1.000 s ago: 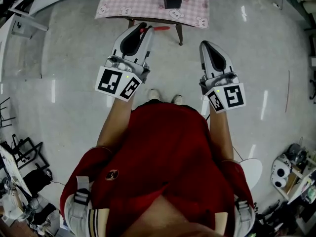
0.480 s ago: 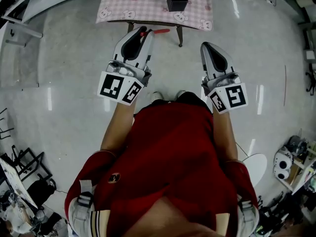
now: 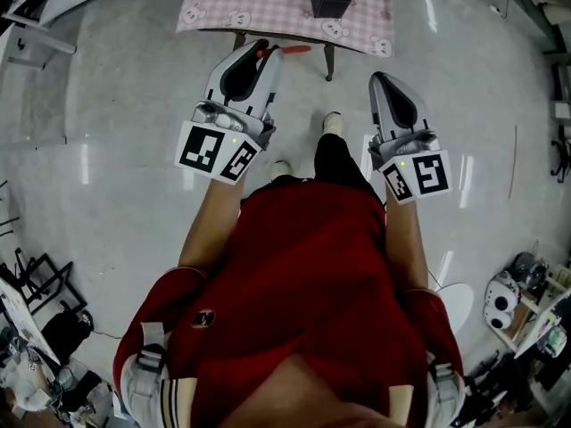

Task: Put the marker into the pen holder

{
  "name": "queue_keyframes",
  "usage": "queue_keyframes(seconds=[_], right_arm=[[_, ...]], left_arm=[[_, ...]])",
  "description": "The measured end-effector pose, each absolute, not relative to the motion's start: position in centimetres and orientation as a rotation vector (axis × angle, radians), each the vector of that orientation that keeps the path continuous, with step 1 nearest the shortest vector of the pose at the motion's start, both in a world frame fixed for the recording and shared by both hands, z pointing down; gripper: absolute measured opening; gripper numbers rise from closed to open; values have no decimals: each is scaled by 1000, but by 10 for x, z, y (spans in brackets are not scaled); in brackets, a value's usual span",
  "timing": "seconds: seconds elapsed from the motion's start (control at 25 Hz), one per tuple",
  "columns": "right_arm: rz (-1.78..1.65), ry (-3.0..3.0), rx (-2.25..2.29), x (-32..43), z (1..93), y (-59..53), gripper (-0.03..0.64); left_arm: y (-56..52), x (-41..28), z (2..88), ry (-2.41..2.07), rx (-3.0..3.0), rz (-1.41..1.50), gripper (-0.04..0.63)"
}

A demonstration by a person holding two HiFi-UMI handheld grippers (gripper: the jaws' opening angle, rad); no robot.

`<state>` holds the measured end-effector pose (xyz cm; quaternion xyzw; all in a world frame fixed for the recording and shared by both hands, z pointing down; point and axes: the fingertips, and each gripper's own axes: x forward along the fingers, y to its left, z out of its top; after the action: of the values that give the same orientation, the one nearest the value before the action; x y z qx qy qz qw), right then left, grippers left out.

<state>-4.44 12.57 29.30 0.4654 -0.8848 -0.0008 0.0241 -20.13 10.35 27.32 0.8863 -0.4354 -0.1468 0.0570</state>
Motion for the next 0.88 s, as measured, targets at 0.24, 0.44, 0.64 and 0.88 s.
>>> queue_keyframes(seconds=[0.24,0.44,0.64,0.88], right_arm=[[-14,-2776,1435,-32,294,89,-2],[-30,-2788,1414,-13,297,45,-2],[-26,-2801,1401,16,298,-8,-2],[4,-2828,1346,46,306,-62,-2]], left_arm=[[72,-187,270,-1352,2702,-392,77],[32,-166,271,-1362,2708,-344,77],[-17,-139,276,-1383,2690,-304,77],[-69,-109,288,-1431,2655,-247,77]])
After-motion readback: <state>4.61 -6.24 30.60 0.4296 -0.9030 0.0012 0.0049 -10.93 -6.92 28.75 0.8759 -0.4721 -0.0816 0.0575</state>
